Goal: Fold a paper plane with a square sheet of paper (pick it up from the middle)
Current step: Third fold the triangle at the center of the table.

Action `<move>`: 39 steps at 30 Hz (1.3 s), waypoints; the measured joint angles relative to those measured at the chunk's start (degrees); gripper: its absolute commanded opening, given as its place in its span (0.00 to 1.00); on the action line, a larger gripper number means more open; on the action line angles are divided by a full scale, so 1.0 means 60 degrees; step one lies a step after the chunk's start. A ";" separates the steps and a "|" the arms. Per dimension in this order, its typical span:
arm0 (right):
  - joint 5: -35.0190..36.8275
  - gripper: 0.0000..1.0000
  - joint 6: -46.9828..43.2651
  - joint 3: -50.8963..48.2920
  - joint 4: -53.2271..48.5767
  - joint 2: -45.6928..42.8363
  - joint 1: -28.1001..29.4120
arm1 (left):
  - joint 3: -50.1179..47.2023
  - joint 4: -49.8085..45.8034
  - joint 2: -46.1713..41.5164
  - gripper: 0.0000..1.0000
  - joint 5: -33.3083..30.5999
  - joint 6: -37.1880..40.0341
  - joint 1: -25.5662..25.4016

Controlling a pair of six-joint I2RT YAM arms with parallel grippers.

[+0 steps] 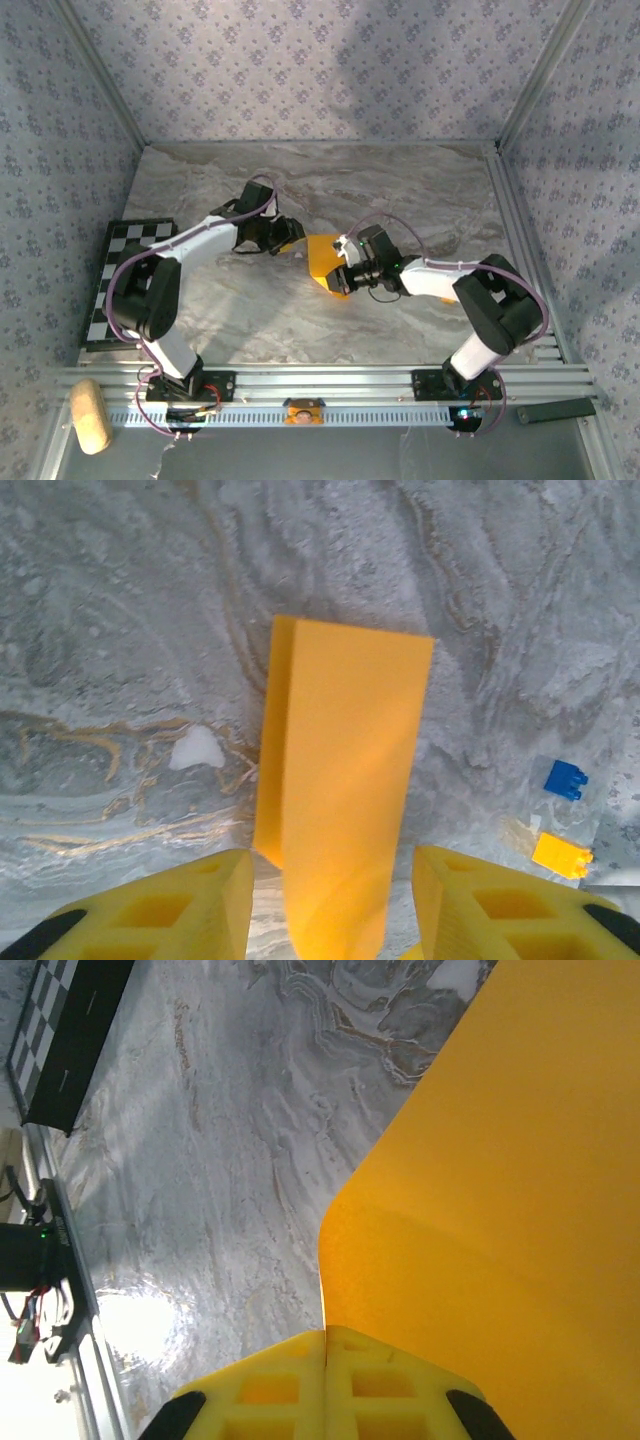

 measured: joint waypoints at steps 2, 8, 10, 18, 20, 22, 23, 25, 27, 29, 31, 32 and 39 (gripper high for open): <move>-0.0168 0.03 0.0109 0.0102 0.0004 0.0131 -0.0004 | 0.0200 0.0000 0.0127 0.38 0.0117 0.0127 0.0004; -0.0444 0.03 0.0331 0.0219 0.0011 0.0423 -0.0018 | 0.1147 -0.0022 0.1049 0.29 0.0747 0.0495 0.0004; -0.0455 0.03 0.0412 0.0219 0.0011 0.0430 -0.0029 | 0.1548 -0.0033 0.1450 0.29 0.1016 0.0648 0.0004; -0.0532 0.02 0.0798 0.0219 0.0226 0.0688 -0.0127 | 0.3184 -0.0532 0.3115 0.20 0.1770 0.1494 -0.0277; -0.0539 0.02 0.0903 0.0219 0.0273 0.0754 -0.0146 | 0.3333 -0.0619 0.3428 0.20 0.1854 0.1574 -0.0368; -0.0543 0.02 0.0976 0.0215 0.0346 0.0783 -0.0157 | 0.3413 -0.0721 0.3734 0.19 0.1898 0.1643 -0.0441; -0.0546 0.02 0.1005 0.0215 0.0379 0.0787 -0.0164 | 0.3450 -0.0750 0.3891 0.19 0.1905 0.1672 -0.0459; -0.0576 0.02 0.1064 0.0215 0.0452 0.0787 -0.0189 | 0.3493 -0.0809 0.4153 0.18 0.1905 0.1734 -0.0463; -0.0612 0.02 0.1129 0.0215 0.0495 0.0787 -0.0219 | 0.3544 -0.0940 0.4364 0.17 0.1905 0.1807 -0.0463; -0.0619 0.02 0.1180 0.0215 0.0543 0.0787 -0.0255 | 0.3599 -0.0987 0.4528 0.17 0.1905 0.1865 -0.0459; -0.0659 0.02 0.1195 0.0215 0.0576 0.0787 -0.0288 | 0.3603 -0.1009 0.4641 0.17 0.1905 0.1920 -0.0459; -0.0681 0.02 0.1217 0.0215 0.0586 0.0787 -0.0306 | 0.3606 -0.1009 0.4685 0.16 0.1923 0.1927 -0.0459; -0.0699 0.02 0.1224 0.0215 0.0586 0.0827 -0.0419 | 0.3614 -0.1042 0.4703 0.15 0.1905 0.2120 -0.0459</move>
